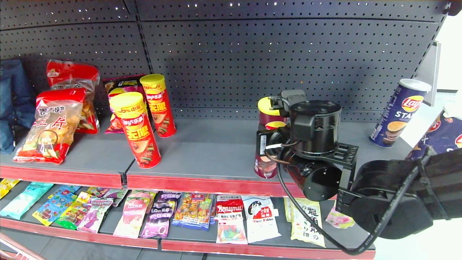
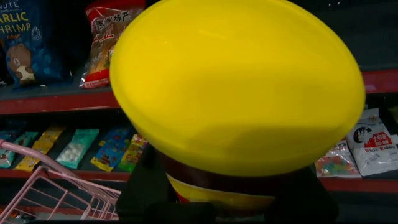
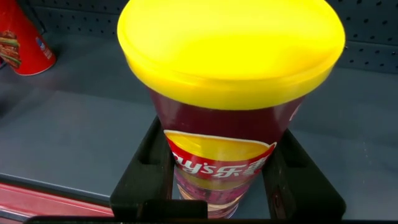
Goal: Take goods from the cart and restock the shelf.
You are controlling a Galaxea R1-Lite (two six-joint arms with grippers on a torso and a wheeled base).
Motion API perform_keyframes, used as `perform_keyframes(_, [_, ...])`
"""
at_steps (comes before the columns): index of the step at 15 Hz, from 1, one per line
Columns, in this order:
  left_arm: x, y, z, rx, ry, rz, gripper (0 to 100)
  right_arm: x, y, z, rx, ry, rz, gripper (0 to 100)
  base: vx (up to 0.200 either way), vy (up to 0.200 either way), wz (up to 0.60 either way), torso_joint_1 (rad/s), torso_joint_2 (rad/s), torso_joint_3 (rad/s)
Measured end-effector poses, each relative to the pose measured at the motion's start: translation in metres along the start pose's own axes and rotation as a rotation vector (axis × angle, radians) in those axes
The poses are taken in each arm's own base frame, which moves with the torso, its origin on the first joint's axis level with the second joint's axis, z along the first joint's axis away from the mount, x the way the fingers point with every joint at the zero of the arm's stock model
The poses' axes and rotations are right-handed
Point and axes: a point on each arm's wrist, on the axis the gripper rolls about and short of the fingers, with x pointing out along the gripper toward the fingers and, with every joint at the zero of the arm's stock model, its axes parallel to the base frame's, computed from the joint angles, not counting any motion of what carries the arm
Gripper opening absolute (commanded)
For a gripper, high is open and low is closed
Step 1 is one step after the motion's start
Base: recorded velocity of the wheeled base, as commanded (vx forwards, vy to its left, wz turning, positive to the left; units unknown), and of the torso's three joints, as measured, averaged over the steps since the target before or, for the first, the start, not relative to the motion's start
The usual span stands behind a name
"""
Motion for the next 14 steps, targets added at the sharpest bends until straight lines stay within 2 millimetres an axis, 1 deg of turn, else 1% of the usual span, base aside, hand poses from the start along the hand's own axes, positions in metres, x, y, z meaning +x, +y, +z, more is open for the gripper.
perform_keyframes(3, [0.000, 0.000, 0.000, 0.000, -0.001, 0.000, 0, -0.001, 0.000, 0.000, -0.001, -0.001, -0.006, 0, 0.000, 0.000, 0.00, 0.000, 0.00, 0.000])
perform_keyframes(8, [-0.001, 0.000, 0.000, 0.001, -0.004, 0.000, 0, -0.012, 0.003, 0.002, 0.000, -0.004, 0.017, 0, 0.000, 0.000, 0.00, 0.000, 0.00, 0.000])
perform_keyframes(13, [-0.003, 0.000, -0.001, 0.001, -0.008, 0.002, 0, -0.012, 0.002, 0.002, 0.006, -0.005, 0.018, 0, 0.000, 0.000, 0.00, 0.000, 0.00, 0.000])
perform_keyframes(14, [-0.003, -0.001, -0.001, 0.001, -0.008, 0.002, 0, -0.012, 0.002, 0.002, 0.007, -0.005, 0.019, 100, 0.000, 0.000, 0.00, 0.000, 0.00, 0.000])
